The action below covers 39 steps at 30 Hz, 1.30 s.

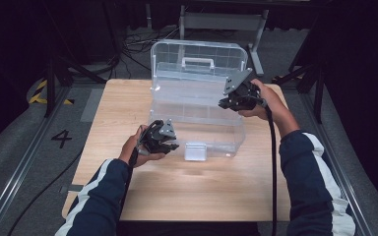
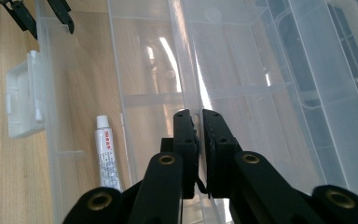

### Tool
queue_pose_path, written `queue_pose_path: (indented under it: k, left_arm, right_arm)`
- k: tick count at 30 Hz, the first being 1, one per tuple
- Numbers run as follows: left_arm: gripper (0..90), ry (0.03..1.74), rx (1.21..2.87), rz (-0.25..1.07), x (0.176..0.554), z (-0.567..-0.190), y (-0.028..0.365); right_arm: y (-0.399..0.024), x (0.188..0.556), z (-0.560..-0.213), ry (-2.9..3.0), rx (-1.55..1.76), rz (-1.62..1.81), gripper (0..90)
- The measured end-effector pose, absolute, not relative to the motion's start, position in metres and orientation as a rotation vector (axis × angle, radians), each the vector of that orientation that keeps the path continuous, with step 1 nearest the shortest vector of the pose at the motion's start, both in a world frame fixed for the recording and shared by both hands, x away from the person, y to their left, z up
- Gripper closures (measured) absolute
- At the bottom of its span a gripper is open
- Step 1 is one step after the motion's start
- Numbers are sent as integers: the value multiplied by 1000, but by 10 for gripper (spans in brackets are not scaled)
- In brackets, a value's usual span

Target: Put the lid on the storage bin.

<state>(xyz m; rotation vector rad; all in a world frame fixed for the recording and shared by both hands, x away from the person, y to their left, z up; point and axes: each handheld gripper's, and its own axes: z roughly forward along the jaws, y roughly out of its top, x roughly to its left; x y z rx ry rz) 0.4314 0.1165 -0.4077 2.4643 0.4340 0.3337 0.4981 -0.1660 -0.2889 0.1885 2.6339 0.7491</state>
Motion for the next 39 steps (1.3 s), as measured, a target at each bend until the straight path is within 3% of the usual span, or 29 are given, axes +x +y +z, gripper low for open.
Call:
queue_pose_path:
  k: [39]
  left_arm:
    - [665, 427, 2459, 367, 429, -409, 116]
  right_arm:
    - [-169, 486, -295, 2627, 173, 771, 844]
